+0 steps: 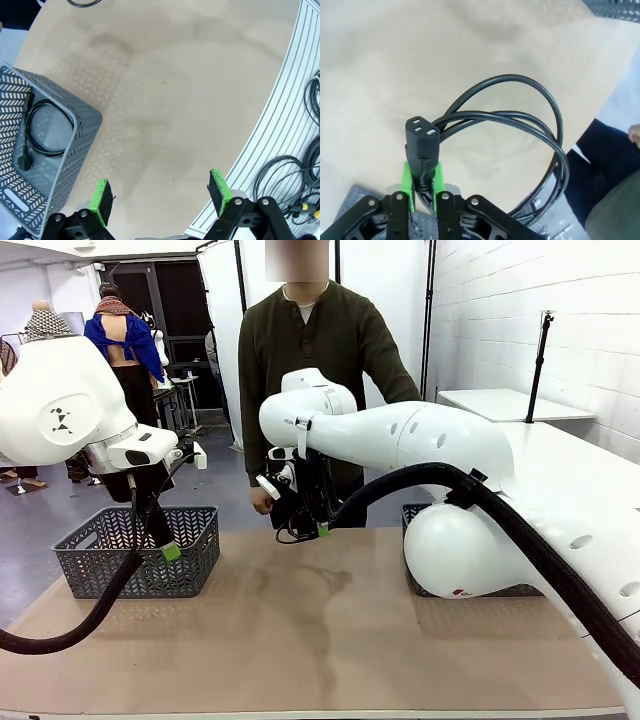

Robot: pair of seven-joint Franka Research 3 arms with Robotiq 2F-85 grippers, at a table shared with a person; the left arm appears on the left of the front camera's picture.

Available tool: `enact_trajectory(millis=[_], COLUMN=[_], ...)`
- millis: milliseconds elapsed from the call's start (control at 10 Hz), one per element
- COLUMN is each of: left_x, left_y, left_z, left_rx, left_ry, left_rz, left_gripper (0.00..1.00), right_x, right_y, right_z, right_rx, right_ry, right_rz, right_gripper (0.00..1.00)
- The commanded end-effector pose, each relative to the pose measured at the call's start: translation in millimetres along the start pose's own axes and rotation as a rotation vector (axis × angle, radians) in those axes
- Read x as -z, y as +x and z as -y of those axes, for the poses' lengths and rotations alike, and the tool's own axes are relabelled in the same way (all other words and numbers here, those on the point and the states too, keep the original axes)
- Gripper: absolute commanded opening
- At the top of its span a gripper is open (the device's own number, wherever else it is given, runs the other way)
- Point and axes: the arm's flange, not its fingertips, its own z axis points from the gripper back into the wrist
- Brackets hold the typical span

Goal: Organize the cables according to human instructions.
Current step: Pick up a bundle of cables and place it in the basket indicated by the human.

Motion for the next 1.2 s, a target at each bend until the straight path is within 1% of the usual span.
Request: enact_trajectory(millis=[0,100,600,900,1100], left_x=[-1.7,-1.7,-1.7,-1.7,-1.7], left_y=[0.2,0.2,0.2,0.2,0.2], left_z=[0.3,0.3,0.3,0.3,0.3], left_rx=[-0.001,-0.001,-0.001,-0.001,-0.001], left_ry=[-0.002,-0.002,-0.002,-0.002,-0.002], left_rz=[-0.003,-0.003,-0.003,-0.003,-0.003], left_gripper=[1.0,1.0,1.0,1.0,1.0], right_x=[-13.1,-19.8,-49.1,-59.5,-62.4], right_y=[-2.4,-7.6,-32.5,-42.6,-46.2], right_z=[-11.0,-23.0,-78.8,-110.3,-123.8], right_rx=[0.056,0.069,0.123,0.106,0.093], right_ry=[0.035,0.06,0.097,0.139,0.166], right_rz=[-0.001,-0.006,0.007,0.028,0.03], right_gripper=[0.0,0.0,0.0,0.0,0.0])
